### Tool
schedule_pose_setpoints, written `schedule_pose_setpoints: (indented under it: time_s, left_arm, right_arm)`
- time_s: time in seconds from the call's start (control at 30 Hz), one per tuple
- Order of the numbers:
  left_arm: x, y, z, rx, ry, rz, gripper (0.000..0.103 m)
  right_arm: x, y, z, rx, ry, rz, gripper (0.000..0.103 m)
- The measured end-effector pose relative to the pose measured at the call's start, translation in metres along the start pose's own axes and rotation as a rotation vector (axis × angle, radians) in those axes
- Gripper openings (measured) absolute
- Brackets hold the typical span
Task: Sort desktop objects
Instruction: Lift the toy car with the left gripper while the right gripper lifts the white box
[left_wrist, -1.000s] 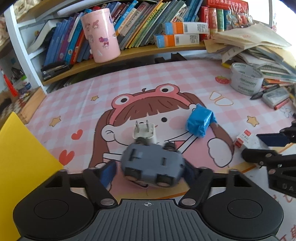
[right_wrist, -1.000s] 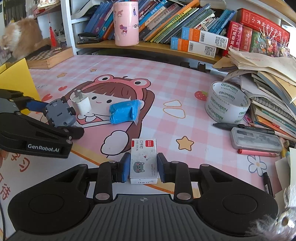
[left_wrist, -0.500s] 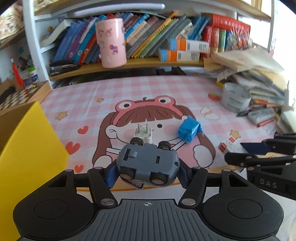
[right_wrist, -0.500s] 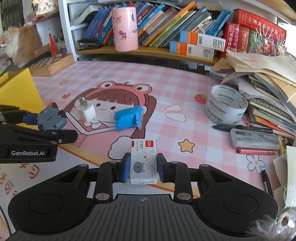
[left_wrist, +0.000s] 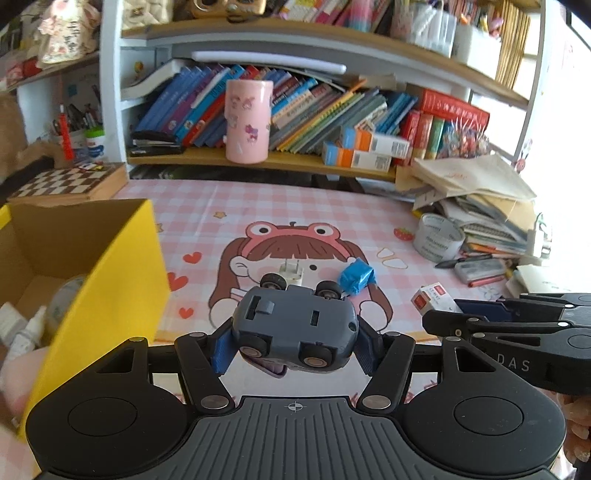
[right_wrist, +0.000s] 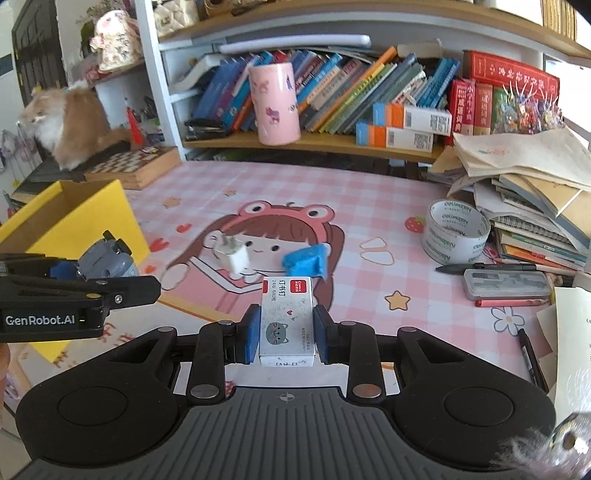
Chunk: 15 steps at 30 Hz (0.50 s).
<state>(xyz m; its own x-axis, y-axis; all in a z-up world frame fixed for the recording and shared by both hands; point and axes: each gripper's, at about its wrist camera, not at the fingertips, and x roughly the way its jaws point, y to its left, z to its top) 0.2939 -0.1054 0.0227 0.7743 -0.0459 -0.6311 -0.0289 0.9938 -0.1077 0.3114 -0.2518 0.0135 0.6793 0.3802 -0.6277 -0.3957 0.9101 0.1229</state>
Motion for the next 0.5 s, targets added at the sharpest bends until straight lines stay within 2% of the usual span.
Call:
schedule_pose_setpoints:
  time_s: [0.17,0.5]
  left_arm:
    - [-0.027,0.013,-0.01,-0.028,-0.014,-0.023,0.063]
    - [-0.077,0.03,-0.035,0.007,-0.043,-0.055,0.063]
  right_arm:
    - [-0.02,0.016,-0.005,0.005,-0.018,-0.004,0.027]
    - [-0.05,0.05,-0.02,0.044,-0.028,-0.007,0.027]
